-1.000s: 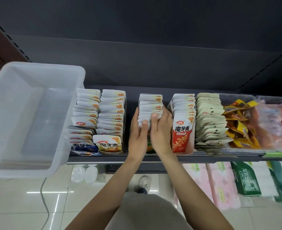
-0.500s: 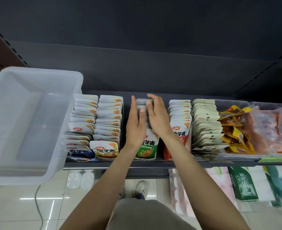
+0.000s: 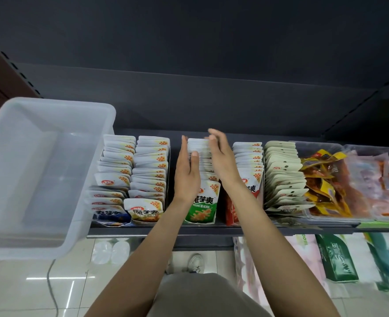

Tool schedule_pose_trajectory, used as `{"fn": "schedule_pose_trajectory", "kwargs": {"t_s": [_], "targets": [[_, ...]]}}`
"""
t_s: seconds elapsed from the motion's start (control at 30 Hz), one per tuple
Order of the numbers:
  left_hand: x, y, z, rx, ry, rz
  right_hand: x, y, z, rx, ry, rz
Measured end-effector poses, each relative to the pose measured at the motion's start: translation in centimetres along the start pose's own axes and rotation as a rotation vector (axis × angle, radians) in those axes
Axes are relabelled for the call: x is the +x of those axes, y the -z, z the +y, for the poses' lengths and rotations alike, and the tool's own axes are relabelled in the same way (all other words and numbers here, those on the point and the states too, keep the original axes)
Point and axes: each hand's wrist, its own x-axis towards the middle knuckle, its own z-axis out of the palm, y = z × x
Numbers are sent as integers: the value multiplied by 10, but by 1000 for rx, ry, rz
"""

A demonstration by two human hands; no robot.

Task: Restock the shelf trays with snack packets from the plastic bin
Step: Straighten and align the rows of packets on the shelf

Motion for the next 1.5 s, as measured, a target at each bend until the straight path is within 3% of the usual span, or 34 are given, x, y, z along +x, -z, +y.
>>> {"fn": "schedule_pose_trajectory", "kwargs": {"t_s": [0.13,0.5,0.77,0.9,1.07,1.33,1.5], "targets": [[-1,3,0,-50,24,-19,-25,5,11,172,-80,-45],[-4,3,7,-55,70,13,-6,-15,17,25,-26,164],[-26,10,11,-248,126,-53,-70,11,9,447,-222,0],[-37,17,0,-428,170,-156,-88,11,13,422,-156,-90],[-38,11,4,-355,121,-124,-84,-1,19,399,-137,-161],[-34,11,6,-301,86,-151,-84,0,22,377,-100,-154],[-36,20,0,-417,188,-164,-96,13,29,374,-141,-125]]}}
